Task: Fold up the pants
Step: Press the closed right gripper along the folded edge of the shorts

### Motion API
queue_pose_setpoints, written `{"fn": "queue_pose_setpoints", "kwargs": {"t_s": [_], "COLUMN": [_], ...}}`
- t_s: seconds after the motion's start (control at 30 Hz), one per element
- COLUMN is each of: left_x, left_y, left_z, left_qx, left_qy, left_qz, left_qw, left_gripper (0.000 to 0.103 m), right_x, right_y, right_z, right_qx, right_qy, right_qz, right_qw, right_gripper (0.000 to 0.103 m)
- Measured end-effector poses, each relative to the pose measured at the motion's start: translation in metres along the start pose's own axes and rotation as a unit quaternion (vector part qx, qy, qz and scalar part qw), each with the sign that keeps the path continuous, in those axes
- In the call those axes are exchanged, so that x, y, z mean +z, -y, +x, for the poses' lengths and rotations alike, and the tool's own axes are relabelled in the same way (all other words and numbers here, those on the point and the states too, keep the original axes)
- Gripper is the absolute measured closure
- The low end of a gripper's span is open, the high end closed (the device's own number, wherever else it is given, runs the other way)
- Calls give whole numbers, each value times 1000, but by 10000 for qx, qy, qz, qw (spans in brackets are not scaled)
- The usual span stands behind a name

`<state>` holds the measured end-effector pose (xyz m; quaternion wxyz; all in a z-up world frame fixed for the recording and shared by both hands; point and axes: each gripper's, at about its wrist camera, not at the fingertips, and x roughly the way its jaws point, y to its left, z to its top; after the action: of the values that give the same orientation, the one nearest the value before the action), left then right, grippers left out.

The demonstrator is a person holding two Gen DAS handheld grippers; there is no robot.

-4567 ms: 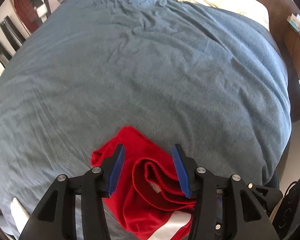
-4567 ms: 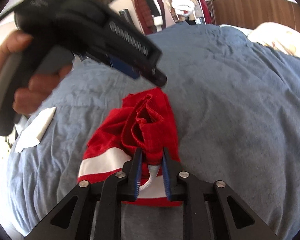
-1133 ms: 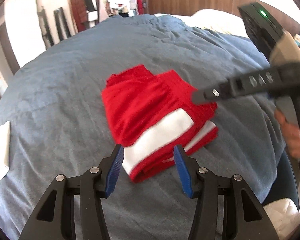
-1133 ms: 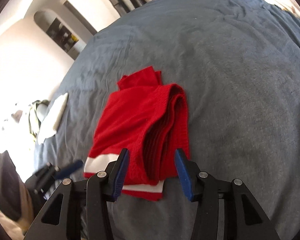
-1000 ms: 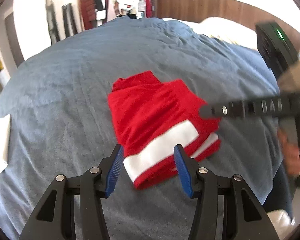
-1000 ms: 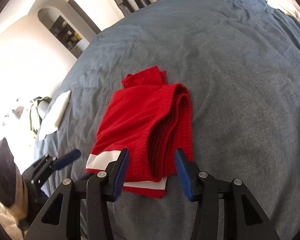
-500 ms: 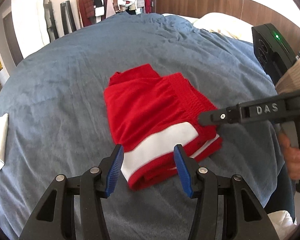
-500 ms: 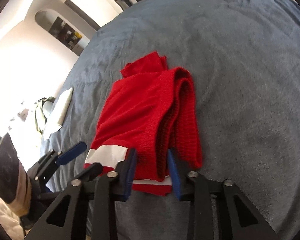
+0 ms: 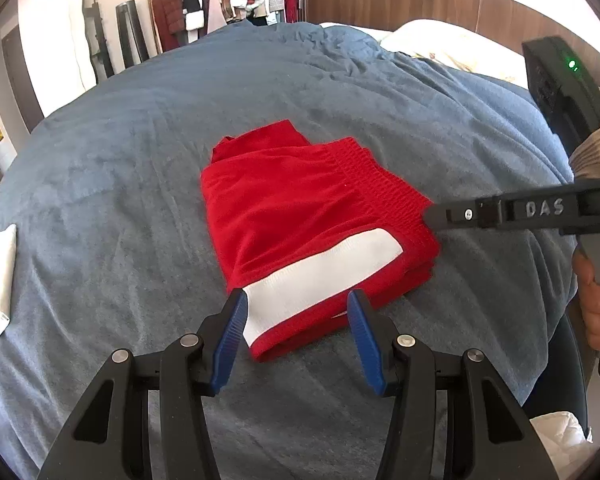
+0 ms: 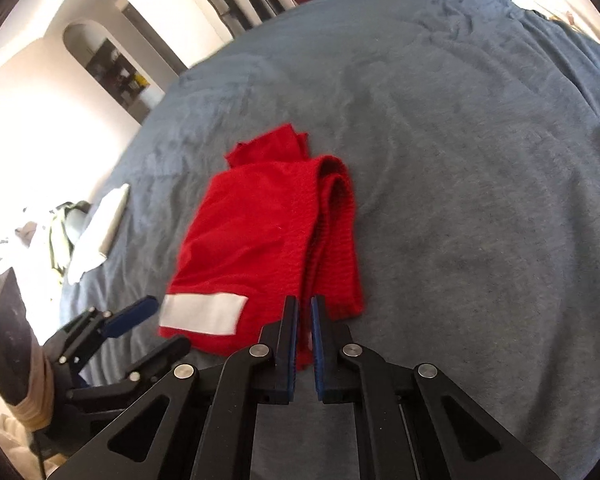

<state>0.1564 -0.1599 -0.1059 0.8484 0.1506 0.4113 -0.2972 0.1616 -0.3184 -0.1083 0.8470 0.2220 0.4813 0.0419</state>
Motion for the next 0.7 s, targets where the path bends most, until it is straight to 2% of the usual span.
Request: {"fn": "queue_pose_setpoints", "kwargs": {"t_s": [0.1,0.23,0.3,0.33,0.5,0.6,0.7], "left_x": [0,-1,-1,-1,-2,-3,-4], "left_y": [-1,-3,-5,-6,-10,-10,-9], "left_z": [-2,-4,-4,-5,-8,-8,-9], "left_qx": [30,84,106,115,180,146,131], "left_qy": [27,64,63,67,132,126,123], "left_qz": [-26,-86,-114,-128,-148,-147,-124], "left_qw": [10000,9999,9999,9998,9996,9997,9998], "left_gripper": [52,52,52,52,52,52,52], "right_x": [-5,-5,-2,0,2,-4,-7], "right_y": [4,3,1,0,-8,-8,-12], "right_z": [6,-3,-8,-8,-11,-15,-13], "right_qx": [-75,31,138,163,-70,223,276], "right_qy": [-144,118,261,285,493,457,412], "right_qz": [88,269,314,306,258,375,330], "right_qw": [9998,9996,9991,9990,9984,9980,9982], "right_gripper": [94,89,71,68,67,67,67]}}
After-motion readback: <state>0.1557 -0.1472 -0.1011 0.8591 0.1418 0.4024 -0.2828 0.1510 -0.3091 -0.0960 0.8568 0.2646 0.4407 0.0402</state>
